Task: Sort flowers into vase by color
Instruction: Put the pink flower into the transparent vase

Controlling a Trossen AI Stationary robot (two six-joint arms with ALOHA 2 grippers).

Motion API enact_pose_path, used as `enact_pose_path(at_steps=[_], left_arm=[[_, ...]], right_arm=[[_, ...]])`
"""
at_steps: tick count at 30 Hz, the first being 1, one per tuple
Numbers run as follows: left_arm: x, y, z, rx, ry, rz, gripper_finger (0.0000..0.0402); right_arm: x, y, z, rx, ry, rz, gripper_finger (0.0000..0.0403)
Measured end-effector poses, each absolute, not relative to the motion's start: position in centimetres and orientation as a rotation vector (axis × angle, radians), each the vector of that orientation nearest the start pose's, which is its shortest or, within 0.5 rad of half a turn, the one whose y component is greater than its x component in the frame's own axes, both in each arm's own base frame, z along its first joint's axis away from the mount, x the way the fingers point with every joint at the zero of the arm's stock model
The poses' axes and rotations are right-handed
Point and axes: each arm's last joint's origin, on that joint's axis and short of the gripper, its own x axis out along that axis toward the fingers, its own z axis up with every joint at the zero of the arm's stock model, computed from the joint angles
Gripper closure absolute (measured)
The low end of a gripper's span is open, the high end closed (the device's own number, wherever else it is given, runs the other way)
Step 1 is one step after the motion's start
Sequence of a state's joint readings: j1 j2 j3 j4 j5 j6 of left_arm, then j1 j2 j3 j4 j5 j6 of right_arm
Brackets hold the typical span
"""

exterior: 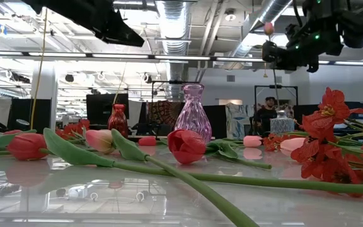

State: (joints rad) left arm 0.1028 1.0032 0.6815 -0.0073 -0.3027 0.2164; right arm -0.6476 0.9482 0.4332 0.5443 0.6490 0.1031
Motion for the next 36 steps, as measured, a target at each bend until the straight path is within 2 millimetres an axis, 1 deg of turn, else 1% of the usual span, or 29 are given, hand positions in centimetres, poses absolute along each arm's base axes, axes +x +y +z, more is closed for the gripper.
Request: enact_pose_path(at_steps=[6, 10, 17, 24, 30, 36], left_arm=[[22.6, 3.3, 26.7, 0.267, 0.4, 0.393, 0.0184], [22.8, 3.5, 26.4, 0.279, 0.421, 0.428, 0.0184], [22.8, 3.5, 26.5, 0.279, 0.42, 0.43, 0.0184], [22.8, 3.5, 26.5, 0.279, 0.42, 0.431, 0.0184], [22.8, 3.5, 26.5, 0.279, 0.42, 0.432, 0.0184], [22.8, 3.5, 26.5, 0.278, 0.42, 0.431, 0.0184]], right_arm=[[14.7, -13.4, 25.5, 0.066, -0.104, -1.296, 0.0375], [14.6, -13.5, 25.5, 0.063, -0.106, -1.305, 0.0375], [14.5, -13.6, 25.3, 0.067, -0.084, -1.311, 0.0374], [14.5, -13.6, 24.6, 0.107, -0.039, -1.313, 0.0373], [14.3, -13.2, 22.8, 0.134, -0.017, -1.309, 0.0372], [14.4, -12.9, 22.4, 0.136, -0.005, -1.293, 0.0357]])
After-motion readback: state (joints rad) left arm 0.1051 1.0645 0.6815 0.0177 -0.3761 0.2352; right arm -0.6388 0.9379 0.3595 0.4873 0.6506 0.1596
